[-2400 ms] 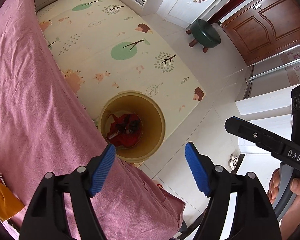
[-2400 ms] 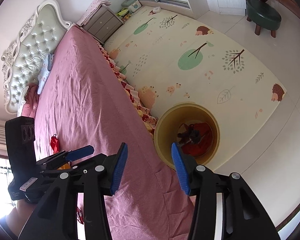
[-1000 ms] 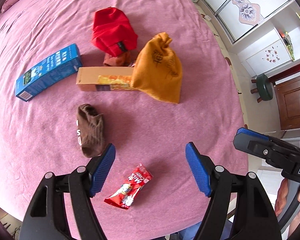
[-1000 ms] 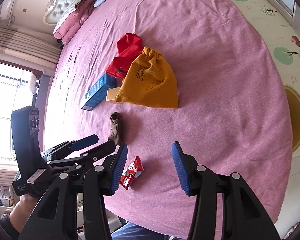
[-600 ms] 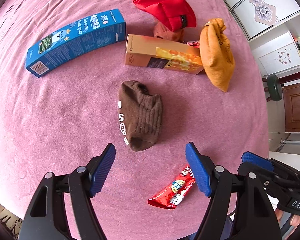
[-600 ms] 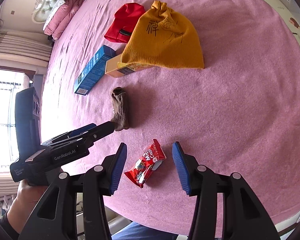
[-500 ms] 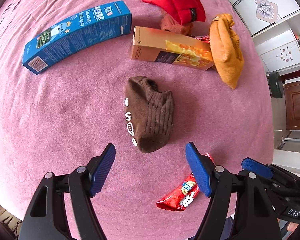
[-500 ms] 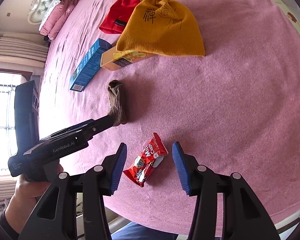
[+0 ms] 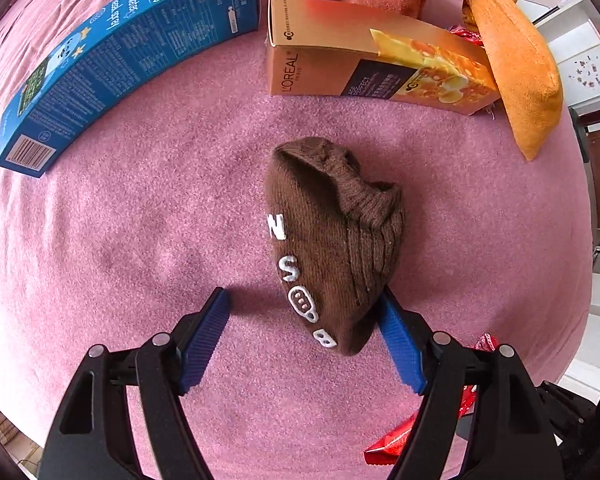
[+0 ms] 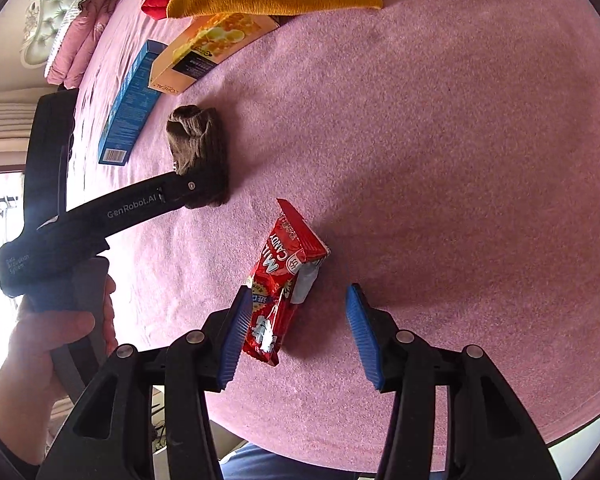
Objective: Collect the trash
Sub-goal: 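Grasp the brown sock with the left tool while the right tool grasps the red candy wrapper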
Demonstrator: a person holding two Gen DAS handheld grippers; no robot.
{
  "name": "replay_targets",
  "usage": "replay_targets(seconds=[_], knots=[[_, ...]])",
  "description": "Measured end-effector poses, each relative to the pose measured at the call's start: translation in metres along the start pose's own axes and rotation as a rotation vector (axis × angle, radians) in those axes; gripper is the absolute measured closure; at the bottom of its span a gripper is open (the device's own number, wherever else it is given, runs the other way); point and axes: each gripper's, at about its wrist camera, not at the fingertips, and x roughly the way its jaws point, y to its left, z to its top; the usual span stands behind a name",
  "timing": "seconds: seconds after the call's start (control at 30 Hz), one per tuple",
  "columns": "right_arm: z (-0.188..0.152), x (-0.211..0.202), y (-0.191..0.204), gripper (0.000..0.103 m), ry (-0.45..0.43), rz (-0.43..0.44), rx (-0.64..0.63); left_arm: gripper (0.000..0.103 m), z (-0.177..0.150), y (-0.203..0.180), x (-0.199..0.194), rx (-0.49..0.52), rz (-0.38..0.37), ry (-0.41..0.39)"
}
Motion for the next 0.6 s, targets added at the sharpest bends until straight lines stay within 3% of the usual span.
replay_targets(seconds=[0.07, 0.3, 0.37, 0.47, 0.6], knots=[[0.002, 0.003, 0.001, 0.051, -0.001, 0.0, 0.005, 0.033, -0.001, -0.003, 0.0, 0.0, 0.009, -0.008], [0.012, 0.012, 0.013, 0.051, -0.006, -0.023, 0.018, 0.065, 0.002, 0.001, -0.01, 0.012, -0.017, -0.003], [0.012, 0.017, 0.017, 0.051, 0.001, -0.049, 0.016, 0.069, 0.007, 0.0, -0.013, 0.014, -0.026, 0.001], [0.012, 0.022, 0.024, 0.061, 0.005, -0.111, -0.029, 0.084, 0.016, 0.0, -0.018, 0.008, -0.052, 0.01], [0.01, 0.017, 0.028, 0.067, 0.003, -0.094, -0.065, 0.088, 0.01, -0.013, -0.028, 0.002, -0.074, 0.009]])
